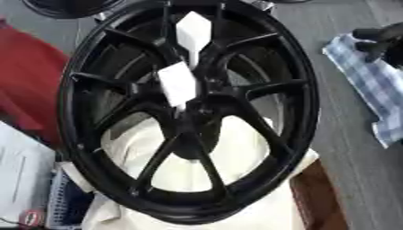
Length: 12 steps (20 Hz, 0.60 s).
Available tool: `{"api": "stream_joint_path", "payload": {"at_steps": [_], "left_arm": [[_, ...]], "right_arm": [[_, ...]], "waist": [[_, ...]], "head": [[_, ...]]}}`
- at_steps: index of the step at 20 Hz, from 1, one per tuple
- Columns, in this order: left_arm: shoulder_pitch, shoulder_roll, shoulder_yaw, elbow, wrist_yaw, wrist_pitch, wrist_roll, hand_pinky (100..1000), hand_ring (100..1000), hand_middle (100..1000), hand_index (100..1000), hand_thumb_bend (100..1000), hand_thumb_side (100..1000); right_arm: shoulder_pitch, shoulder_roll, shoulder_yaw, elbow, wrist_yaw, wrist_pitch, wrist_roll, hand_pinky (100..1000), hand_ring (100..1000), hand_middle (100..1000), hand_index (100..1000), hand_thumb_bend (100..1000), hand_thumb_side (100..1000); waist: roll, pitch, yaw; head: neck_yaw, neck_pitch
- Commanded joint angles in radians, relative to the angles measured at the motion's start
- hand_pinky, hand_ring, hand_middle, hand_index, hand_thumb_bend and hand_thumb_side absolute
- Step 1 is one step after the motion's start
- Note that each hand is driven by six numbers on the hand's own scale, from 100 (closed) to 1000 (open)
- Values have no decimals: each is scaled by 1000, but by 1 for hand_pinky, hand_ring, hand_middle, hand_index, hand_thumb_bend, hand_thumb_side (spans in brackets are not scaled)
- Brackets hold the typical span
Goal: Pull the pin out of the wheel hub.
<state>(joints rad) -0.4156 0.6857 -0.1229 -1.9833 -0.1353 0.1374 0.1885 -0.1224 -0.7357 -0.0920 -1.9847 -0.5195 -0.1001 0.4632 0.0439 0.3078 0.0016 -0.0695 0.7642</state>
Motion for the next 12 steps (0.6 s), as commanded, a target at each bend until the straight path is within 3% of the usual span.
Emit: {"api": "stream_joint_path", "payload": {"at_steps": [1, 2, 3, 4, 10, 12], "left_arm": [[-19, 110, -6, -16, -37, 5, -50, 727, 506, 619, 757, 100, 414], [-19, 135, 4, -16, -31, 4, -65, 727, 506, 619, 757, 100, 414], [-20, 160, 15, -17, -22, 2, -80, 771, 578, 656, 781, 100, 288], [-30, 185, 12, -17, -21, -5, -96, 778, 589, 661, 784, 100, 264], [-164, 333, -116, 75, -97, -89, -187, 808, 667, 689, 798, 100, 242], [-216, 377, -168, 116, -113, -120, -219, 815, 693, 696, 801, 100, 274]], "right_arm": [[-5, -32, -9, -15, 12, -7, -4, 1000, 985, 599, 802, 100, 679], [-7, -30, -8, -15, 12, -8, -4, 1000, 985, 599, 802, 100, 679], [-8, -30, -7, -15, 12, -8, -3, 1000, 984, 599, 802, 100, 677], [-5, -38, -2, -15, 15, -12, 1, 1000, 984, 599, 802, 100, 677], [-20, -45, 15, -15, 13, -22, 14, 1000, 984, 600, 802, 100, 678], [-28, -45, 20, -15, 12, -20, 19, 1000, 984, 599, 802, 100, 681]], "waist": [[-6, -26, 0], [-8, -26, -2], [-10, -26, -4], [-7, -33, -15], [-6, -33, -61], [-5, -30, -74]], "head": [[2, 6], [4, 6], [7, 6], [16, 6], [50, 6], [64, 6]]}}
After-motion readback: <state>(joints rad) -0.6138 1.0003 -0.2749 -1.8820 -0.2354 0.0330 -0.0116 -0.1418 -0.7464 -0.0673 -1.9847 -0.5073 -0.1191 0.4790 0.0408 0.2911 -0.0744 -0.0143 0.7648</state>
